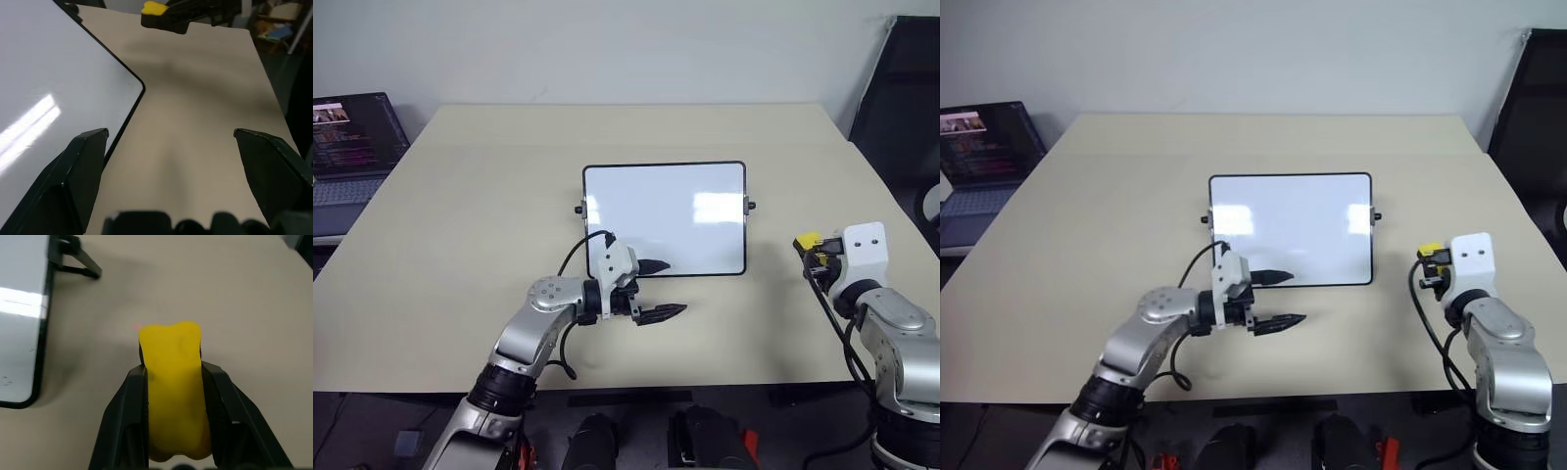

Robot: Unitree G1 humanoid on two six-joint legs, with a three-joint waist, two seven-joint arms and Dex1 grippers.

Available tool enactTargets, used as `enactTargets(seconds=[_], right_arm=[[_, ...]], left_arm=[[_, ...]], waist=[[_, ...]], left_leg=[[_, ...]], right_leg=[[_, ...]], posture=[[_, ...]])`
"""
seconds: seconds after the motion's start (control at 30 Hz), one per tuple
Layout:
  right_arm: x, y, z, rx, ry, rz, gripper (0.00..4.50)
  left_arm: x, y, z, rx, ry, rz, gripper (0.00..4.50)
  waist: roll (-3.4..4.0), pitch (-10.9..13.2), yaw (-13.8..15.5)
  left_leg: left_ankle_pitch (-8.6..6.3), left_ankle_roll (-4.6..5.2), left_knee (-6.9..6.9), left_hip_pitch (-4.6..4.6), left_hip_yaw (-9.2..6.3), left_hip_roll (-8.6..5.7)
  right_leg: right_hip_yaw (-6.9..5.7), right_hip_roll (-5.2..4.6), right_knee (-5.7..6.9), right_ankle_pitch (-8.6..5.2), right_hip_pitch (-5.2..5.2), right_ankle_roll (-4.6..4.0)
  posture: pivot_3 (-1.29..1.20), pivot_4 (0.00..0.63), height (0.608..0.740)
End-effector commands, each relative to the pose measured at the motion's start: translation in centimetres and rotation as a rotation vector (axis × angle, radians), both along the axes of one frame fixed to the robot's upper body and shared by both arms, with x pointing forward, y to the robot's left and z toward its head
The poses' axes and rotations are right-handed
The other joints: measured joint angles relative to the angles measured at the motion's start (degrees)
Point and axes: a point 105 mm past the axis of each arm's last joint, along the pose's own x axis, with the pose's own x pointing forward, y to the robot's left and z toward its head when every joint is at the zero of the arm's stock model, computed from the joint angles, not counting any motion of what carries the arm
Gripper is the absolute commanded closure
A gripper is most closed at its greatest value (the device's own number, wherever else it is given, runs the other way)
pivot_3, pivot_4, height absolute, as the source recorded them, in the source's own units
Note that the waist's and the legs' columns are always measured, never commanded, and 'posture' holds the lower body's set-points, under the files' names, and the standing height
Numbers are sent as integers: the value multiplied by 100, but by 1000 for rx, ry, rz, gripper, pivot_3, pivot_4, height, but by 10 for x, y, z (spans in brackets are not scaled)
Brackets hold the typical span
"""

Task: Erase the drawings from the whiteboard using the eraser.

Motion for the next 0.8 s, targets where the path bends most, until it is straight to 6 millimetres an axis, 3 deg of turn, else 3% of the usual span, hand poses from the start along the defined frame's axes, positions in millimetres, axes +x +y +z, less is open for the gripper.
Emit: enactTargets(seconds=[0.03, 0.47, 0.8], right_arm=[[1, -5, -2, 35, 2, -22, 3371], [6, -9, -26, 97, 81, -54, 3371], [6, -4, -34, 120, 104, -56, 3371]], left_arm=[[3, -8, 9, -7, -44, -77, 0], [-1, -28, -4, 47, -85, -182, 0], [2, -26, -1, 49, -107, -172, 0]], waist=[[0, 0, 0], [1, 0, -10], [1, 0, -11]], left_leg=[[0, 0, 0, -1, 1, -1], [-1, 2, -1, -2, 3, 0], [-1, 2, -1, -1, 3, 1]], right_leg=[[0, 0, -1, 0, 0, 0], [3, 0, -1, 0, -1, 1], [3, 3, 0, 0, -1, 1]], posture=[[0, 150, 740], [0, 150, 740], [0, 150, 740]])
